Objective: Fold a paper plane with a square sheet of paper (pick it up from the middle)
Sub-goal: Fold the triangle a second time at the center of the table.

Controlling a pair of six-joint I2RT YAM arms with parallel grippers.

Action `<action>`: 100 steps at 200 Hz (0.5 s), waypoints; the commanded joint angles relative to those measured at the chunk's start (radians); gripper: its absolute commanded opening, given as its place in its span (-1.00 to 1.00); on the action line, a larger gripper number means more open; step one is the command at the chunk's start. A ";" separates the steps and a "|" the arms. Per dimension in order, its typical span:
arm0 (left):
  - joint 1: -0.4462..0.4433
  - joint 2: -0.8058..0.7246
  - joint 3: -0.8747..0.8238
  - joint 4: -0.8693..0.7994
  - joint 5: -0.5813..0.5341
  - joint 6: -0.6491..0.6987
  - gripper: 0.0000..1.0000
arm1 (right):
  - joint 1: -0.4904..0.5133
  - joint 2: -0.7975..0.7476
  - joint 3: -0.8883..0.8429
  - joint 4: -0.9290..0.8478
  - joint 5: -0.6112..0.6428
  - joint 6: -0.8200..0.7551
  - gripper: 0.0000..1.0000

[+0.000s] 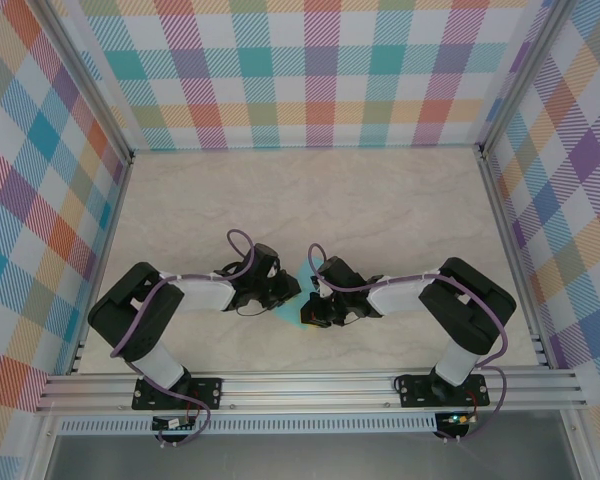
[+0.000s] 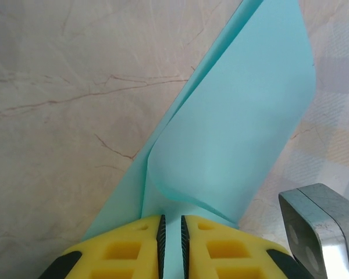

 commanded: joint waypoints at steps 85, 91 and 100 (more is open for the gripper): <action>0.014 0.003 0.058 0.001 0.019 0.072 -0.56 | 0.011 0.056 -0.033 -0.155 0.039 -0.017 -0.87; 0.014 0.013 0.060 0.000 0.014 0.074 -0.57 | 0.011 0.056 -0.033 -0.156 0.039 -0.017 -0.87; 0.014 0.029 0.064 0.001 0.009 0.075 -0.57 | 0.012 0.056 -0.033 -0.158 0.039 -0.017 -0.87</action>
